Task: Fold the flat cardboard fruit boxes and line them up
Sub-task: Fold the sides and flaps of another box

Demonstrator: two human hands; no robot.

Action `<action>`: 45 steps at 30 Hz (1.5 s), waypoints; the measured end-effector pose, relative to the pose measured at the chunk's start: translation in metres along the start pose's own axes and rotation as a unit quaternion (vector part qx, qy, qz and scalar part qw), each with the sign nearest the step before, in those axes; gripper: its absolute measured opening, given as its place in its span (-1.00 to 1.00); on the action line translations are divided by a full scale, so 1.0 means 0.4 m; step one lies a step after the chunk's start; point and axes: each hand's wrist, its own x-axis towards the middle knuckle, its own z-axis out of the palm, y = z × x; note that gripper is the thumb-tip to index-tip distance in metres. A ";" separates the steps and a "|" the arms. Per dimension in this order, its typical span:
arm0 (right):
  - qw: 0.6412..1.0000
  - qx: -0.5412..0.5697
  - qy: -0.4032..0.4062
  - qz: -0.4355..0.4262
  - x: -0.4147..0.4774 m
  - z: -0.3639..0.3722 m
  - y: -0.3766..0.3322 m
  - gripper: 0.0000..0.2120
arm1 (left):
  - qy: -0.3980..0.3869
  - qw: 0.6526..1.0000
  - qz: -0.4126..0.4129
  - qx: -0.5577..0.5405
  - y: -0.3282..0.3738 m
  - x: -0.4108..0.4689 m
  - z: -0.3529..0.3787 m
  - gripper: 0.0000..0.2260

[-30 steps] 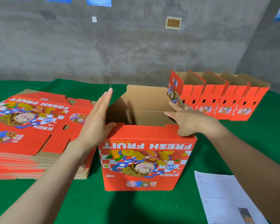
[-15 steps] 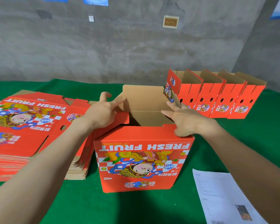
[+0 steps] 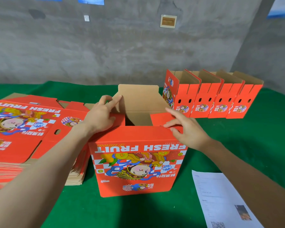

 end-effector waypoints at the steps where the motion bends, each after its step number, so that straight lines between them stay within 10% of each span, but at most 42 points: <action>1: 1.000 0.002 0.015 0.006 -0.003 0.004 0.002 -0.39 | 0.012 1.000 0.011 -0.018 -0.003 -0.005 -0.001 -0.24; 4: 0.999 0.005 0.052 -0.002 -0.008 0.014 -0.001 -0.60 | 0.037 0.997 0.020 -0.057 -0.007 -0.011 -0.006 -0.17; 11: 0.997 0.028 0.070 -0.007 -0.010 0.013 0.009 -0.77 | 0.120 0.991 0.033 -0.055 0.012 -0.054 -0.017 -0.70; 20: 0.992 0.079 0.073 0.070 0.020 -0.013 -0.017 -0.89 | -0.054 0.986 -0.086 -0.129 0.004 -0.040 -0.009 -0.69; 27: 0.981 -0.055 -0.084 0.165 0.117 0.006 -0.010 -0.45 | -0.120 0.985 -0.118 -0.039 0.019 -0.011 -0.024 -0.27; 45: 0.966 -0.170 -0.074 0.182 0.130 0.061 0.008 -0.37 | -0.116 0.979 -0.139 0.098 0.064 -0.016 -0.005 -0.28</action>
